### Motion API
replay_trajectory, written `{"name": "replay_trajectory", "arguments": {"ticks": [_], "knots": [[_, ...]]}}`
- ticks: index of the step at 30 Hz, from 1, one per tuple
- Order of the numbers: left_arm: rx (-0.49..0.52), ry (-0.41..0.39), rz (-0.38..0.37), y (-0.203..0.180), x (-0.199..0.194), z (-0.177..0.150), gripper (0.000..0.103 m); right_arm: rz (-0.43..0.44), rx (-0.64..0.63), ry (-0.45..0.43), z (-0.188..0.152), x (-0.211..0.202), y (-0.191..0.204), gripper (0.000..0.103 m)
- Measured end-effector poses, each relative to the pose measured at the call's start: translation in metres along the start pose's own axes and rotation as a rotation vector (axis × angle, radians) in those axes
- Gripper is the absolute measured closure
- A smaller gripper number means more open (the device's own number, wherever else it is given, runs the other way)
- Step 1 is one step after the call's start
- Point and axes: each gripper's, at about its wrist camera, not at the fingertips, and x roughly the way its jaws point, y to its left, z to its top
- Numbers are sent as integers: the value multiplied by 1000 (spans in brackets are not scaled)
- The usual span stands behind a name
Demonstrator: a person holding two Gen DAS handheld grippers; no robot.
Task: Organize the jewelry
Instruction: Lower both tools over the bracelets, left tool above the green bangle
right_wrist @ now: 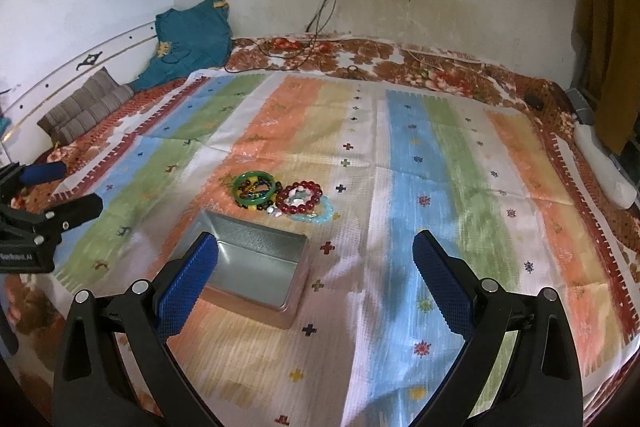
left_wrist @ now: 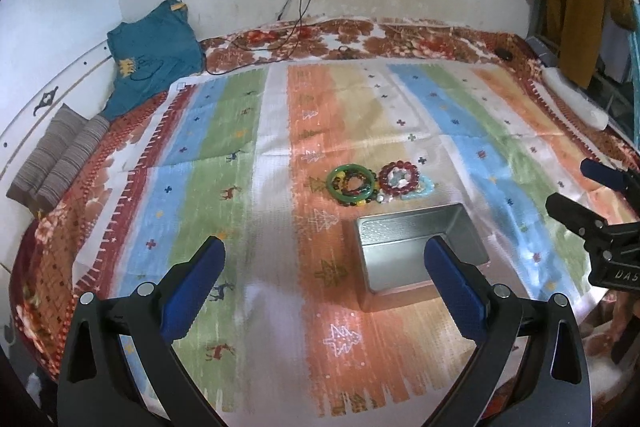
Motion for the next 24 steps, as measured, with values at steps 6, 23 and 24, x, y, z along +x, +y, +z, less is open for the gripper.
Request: {"name": "replay_trajectory", "arguments": {"ticks": [6,23,24], "knots": [[-11,11,-1,3,12,12,6,-2,2,21,9,13,-3,4],[-29,87,15,8,62,34,6,-10,32,90,27,55,-10,4],[-31,91,13,9,65,35,6,-12,34,95,28,59,-11,4]]}}
